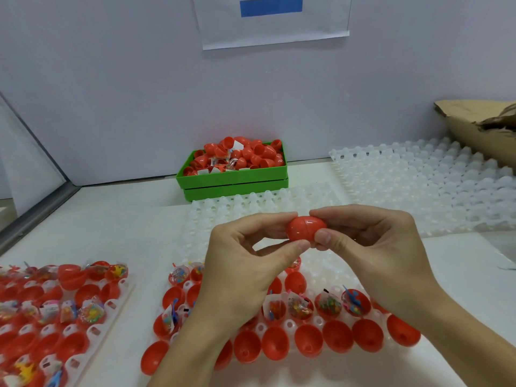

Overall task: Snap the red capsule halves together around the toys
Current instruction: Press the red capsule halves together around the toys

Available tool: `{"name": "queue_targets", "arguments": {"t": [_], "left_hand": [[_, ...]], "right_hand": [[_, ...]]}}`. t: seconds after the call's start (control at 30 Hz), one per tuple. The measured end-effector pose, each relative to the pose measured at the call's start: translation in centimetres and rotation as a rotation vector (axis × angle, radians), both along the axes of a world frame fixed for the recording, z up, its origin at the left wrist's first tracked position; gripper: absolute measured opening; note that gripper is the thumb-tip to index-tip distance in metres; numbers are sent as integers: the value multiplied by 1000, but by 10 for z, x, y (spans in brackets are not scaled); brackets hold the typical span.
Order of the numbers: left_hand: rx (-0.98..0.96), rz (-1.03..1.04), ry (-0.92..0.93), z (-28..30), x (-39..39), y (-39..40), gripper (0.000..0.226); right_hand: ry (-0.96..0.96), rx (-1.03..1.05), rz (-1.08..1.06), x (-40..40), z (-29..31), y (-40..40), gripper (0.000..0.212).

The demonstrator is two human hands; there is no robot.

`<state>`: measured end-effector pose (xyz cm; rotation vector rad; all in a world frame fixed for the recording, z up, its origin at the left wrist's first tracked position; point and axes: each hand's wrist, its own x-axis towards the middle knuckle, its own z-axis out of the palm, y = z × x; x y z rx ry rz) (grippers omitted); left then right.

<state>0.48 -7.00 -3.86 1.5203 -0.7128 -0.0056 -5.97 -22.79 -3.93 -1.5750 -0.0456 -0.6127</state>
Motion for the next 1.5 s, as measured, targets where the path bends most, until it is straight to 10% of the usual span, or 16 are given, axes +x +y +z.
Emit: {"name": "queue_targets", "arguments": {"t": [0.43,0.93,1.5], "left_hand": [[83,65,-103,-1,-2,-1,43],[49,-64,36,-6,-2,-5,37],[-136,-58,141,-12,-13,-15,25]], "right_hand": [[3,-2,15,2,-4,-1,23],[101,455,600,5,-10,-4,48],[42,183,224,2,-14,8,55]]}}
